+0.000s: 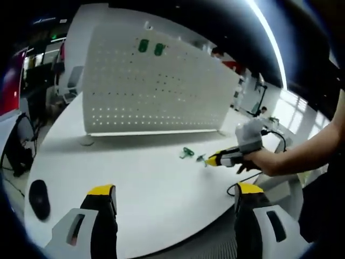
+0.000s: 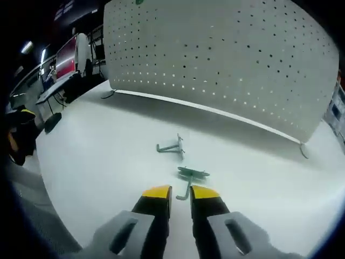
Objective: Insert the hook assembly into the mounting plate slot until the hook locks in place.
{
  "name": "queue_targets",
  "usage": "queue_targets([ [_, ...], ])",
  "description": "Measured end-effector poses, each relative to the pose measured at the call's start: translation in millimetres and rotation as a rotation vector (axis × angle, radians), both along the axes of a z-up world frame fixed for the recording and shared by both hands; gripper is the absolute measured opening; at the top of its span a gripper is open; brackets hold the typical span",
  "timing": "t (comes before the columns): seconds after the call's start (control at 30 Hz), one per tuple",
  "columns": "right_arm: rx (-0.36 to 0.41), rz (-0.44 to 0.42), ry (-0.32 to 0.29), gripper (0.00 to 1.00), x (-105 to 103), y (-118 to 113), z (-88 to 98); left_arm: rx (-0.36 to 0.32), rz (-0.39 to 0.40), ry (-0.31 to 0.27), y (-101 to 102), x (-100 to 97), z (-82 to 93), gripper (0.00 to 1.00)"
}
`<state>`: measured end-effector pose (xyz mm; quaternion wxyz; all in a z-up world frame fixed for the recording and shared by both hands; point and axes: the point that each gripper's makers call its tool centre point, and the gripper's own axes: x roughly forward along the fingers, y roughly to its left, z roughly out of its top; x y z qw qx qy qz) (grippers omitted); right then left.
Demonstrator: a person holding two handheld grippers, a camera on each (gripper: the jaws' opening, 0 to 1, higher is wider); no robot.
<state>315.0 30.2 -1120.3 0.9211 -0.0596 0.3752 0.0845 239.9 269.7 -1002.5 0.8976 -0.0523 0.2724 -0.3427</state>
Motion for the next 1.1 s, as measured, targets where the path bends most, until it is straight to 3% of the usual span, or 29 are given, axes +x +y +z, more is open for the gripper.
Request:
queue_targets([
  [0.3, -0.015, -0.068, 0.038, 0.08, 4.7, -6.5, -15.0, -0.004, 0.006, 0.010, 0.0, 1.5, -0.8, 0.91],
  [0.57, -0.038, -0.071, 0.032, 0.01, 7.2, -9.5, -14.2, -0.003, 0.004, 0.014, -0.1, 1.2, -1.3, 0.91],
  [0.77, 0.002, -0.116, 0.019, 0.01, 5.9, -11.6, -13.4, -0.003, 0.002, 0.013, -0.9, 1.1, -0.9, 0.91],
  [0.93, 0.050, -0.153, -0.008, 0.00, 3.8, -12.7, -4.2, -0.001, 0.002, 0.009, -0.5, 1.2, -0.6, 0.91],
  [1.1, 0.069, -0.120, -0.027, 0.00, 11.4, -6.0, 6.9, -0.005, 0.003, 0.005, -0.4, 1.6, 0.3, 0.91],
])
